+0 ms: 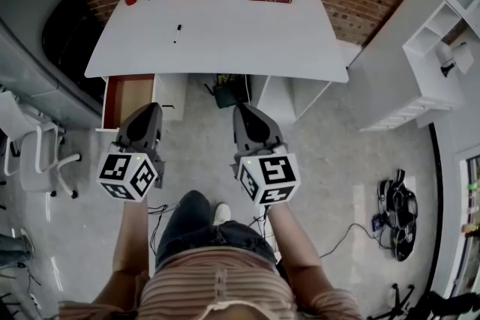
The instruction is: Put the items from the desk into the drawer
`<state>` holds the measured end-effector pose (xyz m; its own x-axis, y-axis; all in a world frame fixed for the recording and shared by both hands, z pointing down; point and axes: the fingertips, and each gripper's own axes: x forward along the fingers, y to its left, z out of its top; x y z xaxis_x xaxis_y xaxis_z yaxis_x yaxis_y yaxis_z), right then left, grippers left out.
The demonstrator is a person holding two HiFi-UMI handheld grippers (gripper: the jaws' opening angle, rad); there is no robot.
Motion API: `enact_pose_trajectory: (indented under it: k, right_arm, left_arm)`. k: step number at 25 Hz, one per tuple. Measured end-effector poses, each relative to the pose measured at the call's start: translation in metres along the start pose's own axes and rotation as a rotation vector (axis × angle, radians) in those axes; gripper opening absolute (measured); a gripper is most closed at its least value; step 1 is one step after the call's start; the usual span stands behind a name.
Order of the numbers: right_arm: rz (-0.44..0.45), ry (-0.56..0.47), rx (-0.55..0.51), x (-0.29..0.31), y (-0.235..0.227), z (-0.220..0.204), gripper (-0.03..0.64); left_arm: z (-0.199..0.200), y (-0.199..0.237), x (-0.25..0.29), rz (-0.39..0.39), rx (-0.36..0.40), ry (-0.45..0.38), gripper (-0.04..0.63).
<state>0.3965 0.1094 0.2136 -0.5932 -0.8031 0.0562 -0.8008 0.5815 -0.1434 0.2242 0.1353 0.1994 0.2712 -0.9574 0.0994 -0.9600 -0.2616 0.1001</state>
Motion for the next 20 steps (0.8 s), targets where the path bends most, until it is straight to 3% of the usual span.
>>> enact_pose_trajectory:
  k: [12,20]
  right_arm:
    - [-0.014,0.007,-0.002,0.033,-0.021,0.004,0.018]
    - [-0.023,0.037,-0.004,0.083,-0.028,0.0,0.017]
  left_arm:
    - [0.0,0.021,0.038,0.018,-0.018,0.021,0.009]
    - [0.0,0.06,0.082,0.018,-0.007,0.042,0.009]
